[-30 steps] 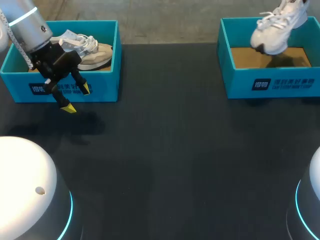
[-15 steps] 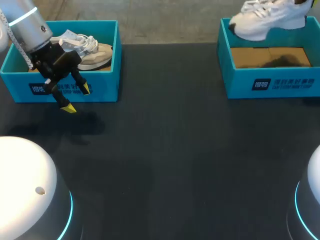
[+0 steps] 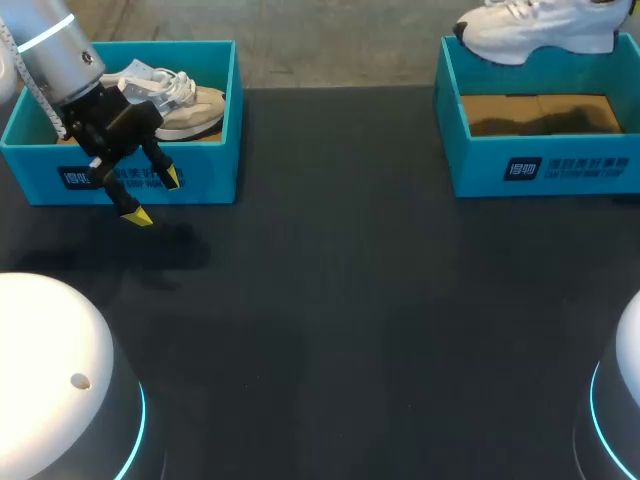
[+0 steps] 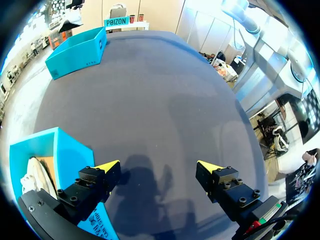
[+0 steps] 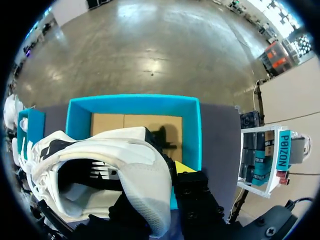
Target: Take the shoe out of the shoebox, open the shoe tongue, remove and reinsert the insole, then place the shoe into the shoebox
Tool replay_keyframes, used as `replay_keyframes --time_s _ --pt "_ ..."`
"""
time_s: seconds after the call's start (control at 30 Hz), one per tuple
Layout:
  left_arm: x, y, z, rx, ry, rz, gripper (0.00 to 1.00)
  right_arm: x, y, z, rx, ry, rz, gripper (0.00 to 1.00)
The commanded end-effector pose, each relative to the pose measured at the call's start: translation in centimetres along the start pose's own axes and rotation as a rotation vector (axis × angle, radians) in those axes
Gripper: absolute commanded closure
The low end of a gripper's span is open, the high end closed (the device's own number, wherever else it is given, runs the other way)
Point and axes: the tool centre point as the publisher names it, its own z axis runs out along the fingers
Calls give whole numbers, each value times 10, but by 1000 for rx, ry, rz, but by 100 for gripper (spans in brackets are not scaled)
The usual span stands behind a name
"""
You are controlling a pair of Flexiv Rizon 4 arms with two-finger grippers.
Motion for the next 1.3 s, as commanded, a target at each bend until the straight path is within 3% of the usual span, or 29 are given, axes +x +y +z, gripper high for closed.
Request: replay_keyframes --time_s 0.03,0.4,0.77,1.23,1.3 --pt "0 1 0 1 0 2 0 -3 -10 11 0 -16 49 100" --pt "0 1 0 1 0 2 0 -20 -31 39 66 -66 143 100" --pt "0 1 0 1 0 2 0 -24 -51 71 162 -66 200 100" --pt "0 1 0 1 0 2 0 -24 -51 71 162 -66 200 100" --pt "0 1 0 1 0 2 0 -21 -49 73 122 -59 187 100"
